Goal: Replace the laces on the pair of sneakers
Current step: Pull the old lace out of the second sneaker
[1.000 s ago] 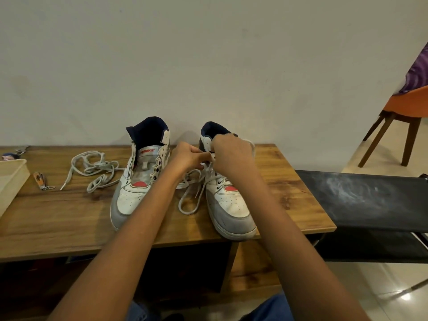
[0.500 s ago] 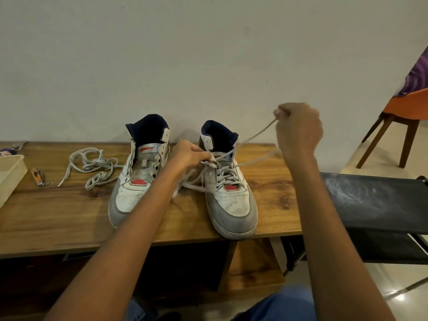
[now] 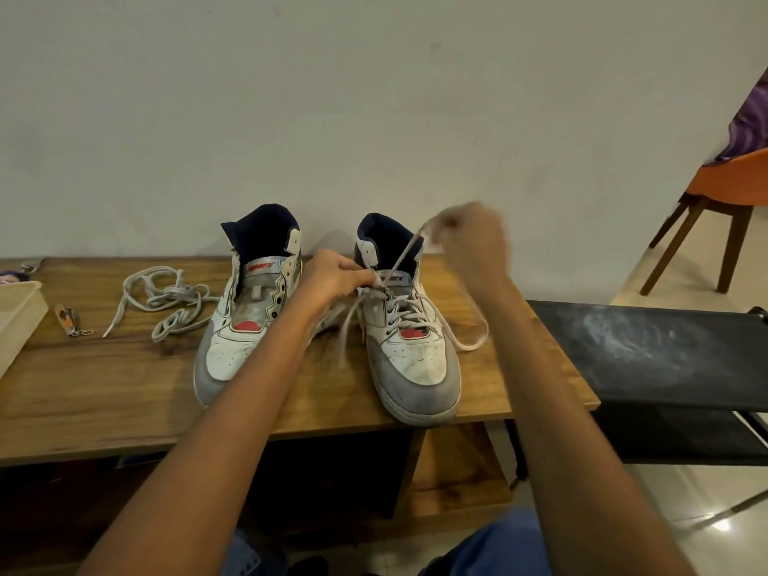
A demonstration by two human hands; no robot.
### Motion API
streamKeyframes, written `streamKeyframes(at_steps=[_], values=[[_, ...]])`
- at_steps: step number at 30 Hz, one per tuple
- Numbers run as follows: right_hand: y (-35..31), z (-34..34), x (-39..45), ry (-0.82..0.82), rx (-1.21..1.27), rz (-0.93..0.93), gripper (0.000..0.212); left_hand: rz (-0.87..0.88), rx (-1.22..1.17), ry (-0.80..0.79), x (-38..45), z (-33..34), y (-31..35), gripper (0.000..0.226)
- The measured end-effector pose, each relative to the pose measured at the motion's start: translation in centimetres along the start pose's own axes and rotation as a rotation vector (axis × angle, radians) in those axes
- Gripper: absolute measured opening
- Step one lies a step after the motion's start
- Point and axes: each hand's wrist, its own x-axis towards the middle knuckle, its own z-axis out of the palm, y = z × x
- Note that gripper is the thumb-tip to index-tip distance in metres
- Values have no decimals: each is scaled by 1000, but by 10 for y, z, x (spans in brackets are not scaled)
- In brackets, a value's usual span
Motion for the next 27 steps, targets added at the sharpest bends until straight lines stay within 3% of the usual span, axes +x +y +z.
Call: streamKeyframes(at_steps=[2,5,8,11,13,15,18,21,24,27], values=[[1,-39,8,319,328,93,26,-5,-8,7,1,1,-1,11],[6,-62,7,561,617,240,23,-18,-6,24,-1,2,0,14],[16,-53,7,588,819,384,18,-22,-10,28,-3,3,1,18],[30,-38,9,569,723,431,26,-18,0,31,-2,2,0,20],[42,-27,10,514,586,478,22,-11,16,20,0,3,0,21],[52,-15,9,314,443,507,14,6,66,1,-1,3,1,24],[53,-1,6,-48,184,481,50,15,139,-142,-4,-4,4,35],[41,6,4,-153,3,332,49,-3,296,-225,-6,-9,2,36],[28,19,-2,-228,-61,185,46,11,697,13,-5,-8,-4,34],[28,38,-9,-272,-138,139,37,199,615,268,-15,1,7,31]])
